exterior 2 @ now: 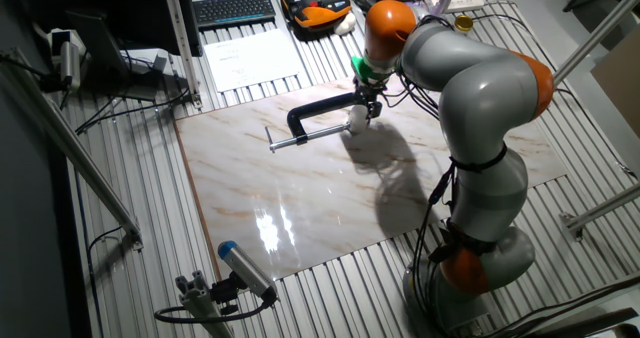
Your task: Unscrew the lid from the jar
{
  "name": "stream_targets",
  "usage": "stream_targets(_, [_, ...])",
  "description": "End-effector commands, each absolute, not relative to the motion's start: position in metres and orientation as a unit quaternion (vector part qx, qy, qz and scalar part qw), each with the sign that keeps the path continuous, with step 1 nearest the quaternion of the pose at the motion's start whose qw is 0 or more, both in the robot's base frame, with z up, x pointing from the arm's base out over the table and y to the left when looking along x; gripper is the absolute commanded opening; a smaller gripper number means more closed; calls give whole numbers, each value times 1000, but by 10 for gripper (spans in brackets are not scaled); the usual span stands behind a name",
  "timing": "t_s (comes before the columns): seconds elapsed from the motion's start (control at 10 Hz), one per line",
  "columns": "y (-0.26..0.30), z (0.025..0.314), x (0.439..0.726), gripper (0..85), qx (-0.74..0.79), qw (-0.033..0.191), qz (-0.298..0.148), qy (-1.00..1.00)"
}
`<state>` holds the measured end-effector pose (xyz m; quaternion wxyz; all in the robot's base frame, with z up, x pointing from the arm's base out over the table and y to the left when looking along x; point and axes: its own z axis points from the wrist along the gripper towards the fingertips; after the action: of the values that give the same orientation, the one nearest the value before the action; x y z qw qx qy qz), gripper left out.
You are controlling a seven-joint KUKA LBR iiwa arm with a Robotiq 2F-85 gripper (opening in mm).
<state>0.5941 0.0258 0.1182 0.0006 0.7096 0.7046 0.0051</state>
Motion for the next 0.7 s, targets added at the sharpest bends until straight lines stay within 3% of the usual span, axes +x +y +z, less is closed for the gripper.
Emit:
stream_targets(0.0, [26,118,594,850,783,1,5,621])
stream_targets(0.6, [26,116,594,850,782,3,10,623])
